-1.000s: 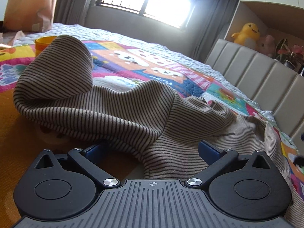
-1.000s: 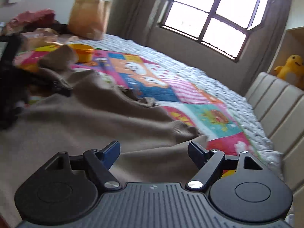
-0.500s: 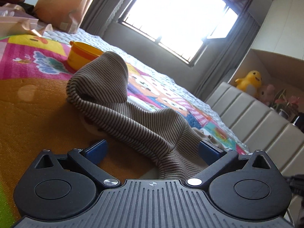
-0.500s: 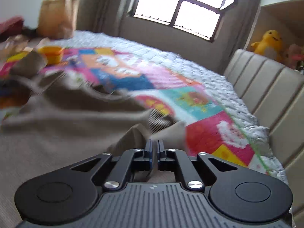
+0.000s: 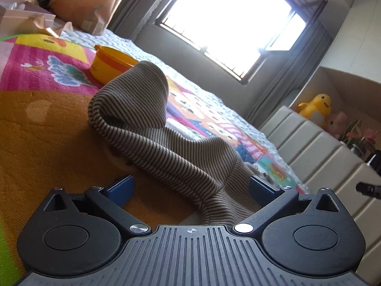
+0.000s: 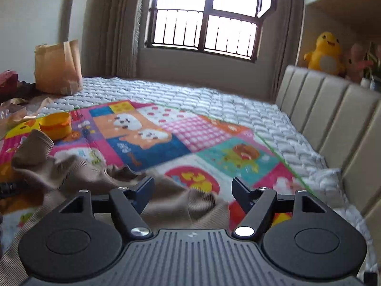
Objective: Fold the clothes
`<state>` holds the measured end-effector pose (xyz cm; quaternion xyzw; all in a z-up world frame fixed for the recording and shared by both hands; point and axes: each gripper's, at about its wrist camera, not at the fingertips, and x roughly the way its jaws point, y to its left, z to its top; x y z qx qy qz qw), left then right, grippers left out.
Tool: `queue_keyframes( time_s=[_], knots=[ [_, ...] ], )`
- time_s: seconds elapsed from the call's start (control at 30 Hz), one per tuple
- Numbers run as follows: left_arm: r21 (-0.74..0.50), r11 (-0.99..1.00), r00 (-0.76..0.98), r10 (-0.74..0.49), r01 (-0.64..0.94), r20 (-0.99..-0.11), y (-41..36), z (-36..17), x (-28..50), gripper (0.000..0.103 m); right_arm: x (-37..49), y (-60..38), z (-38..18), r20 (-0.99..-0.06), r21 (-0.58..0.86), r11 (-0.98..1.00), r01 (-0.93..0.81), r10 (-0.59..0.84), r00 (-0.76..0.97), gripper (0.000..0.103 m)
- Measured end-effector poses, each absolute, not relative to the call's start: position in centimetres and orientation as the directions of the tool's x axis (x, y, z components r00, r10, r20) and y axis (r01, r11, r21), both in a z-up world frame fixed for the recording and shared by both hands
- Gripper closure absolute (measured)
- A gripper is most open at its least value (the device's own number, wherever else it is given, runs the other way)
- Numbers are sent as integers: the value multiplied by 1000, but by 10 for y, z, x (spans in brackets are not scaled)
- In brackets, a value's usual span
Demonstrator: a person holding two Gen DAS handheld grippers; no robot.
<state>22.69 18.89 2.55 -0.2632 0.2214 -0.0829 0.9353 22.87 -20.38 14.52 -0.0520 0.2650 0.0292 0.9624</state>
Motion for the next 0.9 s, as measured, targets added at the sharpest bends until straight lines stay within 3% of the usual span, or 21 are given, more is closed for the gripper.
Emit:
queue_keyframes(
  time_s=[0.13, 0.2, 0.3, 0.33, 0.5, 0.67, 0.73, 0.77, 0.8, 0.9],
  knots=[
    [-533, 837, 860, -356, 121, -364, 153, 60, 211, 0, 216, -248, 93, -557, 20, 1000, -2, 13, 830, 19],
    [-600, 775, 798, -482, 196, -362, 124, 73, 206, 0, 212, -261, 71, -540, 15, 1000, 20, -9, 842, 15],
    [-694, 672, 636, -659, 257, -403, 74, 70, 208, 1, 204, -271, 48, -486, 15, 999, 43, -30, 873, 0],
    [-712, 652, 586, -693, 260, -421, 57, 66, 209, 1, 201, -274, 42, -465, 11, 998, 54, -43, 884, 0],
    [-701, 681, 505, -691, 213, -518, -1, 36, 218, 2, 193, -294, 22, -451, 102, 991, 89, -34, 892, 0],
    [-612, 763, 532, -614, 210, -583, -44, 23, 223, 3, 205, -310, 14, -558, 189, 977, 97, 25, 830, 0],
    [-563, 795, 547, -582, 227, -602, -54, 23, 224, 24, 201, -314, 13, -541, 216, 971, 106, 29, 840, 0],
    [-536, 811, 549, -566, 236, -614, -58, 23, 225, 60, 198, -316, 12, -532, 231, 967, 111, 30, 846, 0],
    [-509, 826, 552, -550, 244, -627, -62, 23, 226, 79, 196, -319, 11, -520, 253, 960, 124, 27, 853, 0],
    [-473, 837, 560, -540, 276, -628, -61, 29, 236, 86, 189, -333, 8, -483, 343, 928, 144, 43, 875, 0]
  ],
)
